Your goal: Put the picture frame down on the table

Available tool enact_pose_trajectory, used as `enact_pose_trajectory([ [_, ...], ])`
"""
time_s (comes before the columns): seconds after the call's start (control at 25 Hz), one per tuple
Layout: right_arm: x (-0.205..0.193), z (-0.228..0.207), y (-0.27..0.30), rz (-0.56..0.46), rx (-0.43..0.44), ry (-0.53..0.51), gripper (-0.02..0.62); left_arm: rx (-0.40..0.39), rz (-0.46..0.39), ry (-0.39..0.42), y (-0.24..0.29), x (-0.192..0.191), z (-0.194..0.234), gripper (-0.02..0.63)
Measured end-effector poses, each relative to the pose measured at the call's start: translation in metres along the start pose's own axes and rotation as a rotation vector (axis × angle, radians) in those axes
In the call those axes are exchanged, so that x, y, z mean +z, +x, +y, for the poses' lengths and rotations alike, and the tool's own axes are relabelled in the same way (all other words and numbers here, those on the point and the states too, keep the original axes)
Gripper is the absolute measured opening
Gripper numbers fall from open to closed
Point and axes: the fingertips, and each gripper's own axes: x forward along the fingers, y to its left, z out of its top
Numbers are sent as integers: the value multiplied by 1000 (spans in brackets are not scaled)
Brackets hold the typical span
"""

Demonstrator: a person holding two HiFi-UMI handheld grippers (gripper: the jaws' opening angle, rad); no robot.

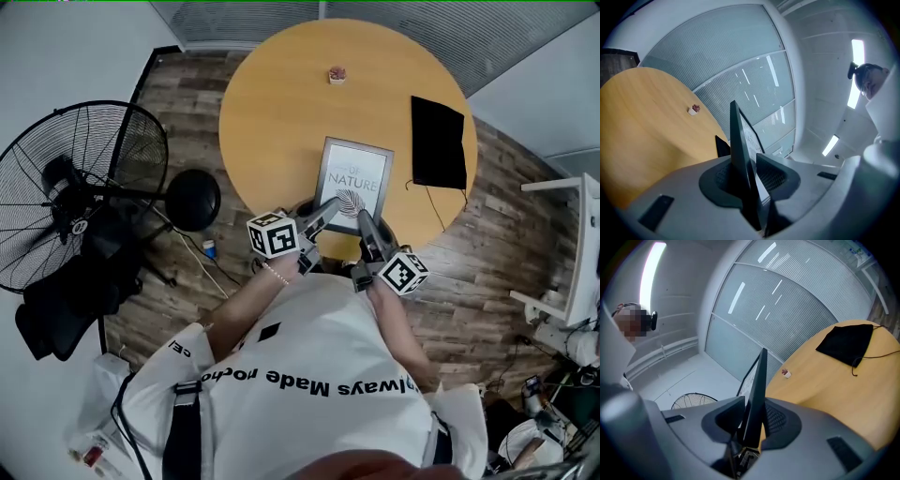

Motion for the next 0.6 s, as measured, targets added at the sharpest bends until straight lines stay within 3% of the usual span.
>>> enact_pose_trajectory([
  [0.6, -10, -21, 4, 26, -63, 17, 106, 53, 49, 12, 7, -14, 23, 106],
])
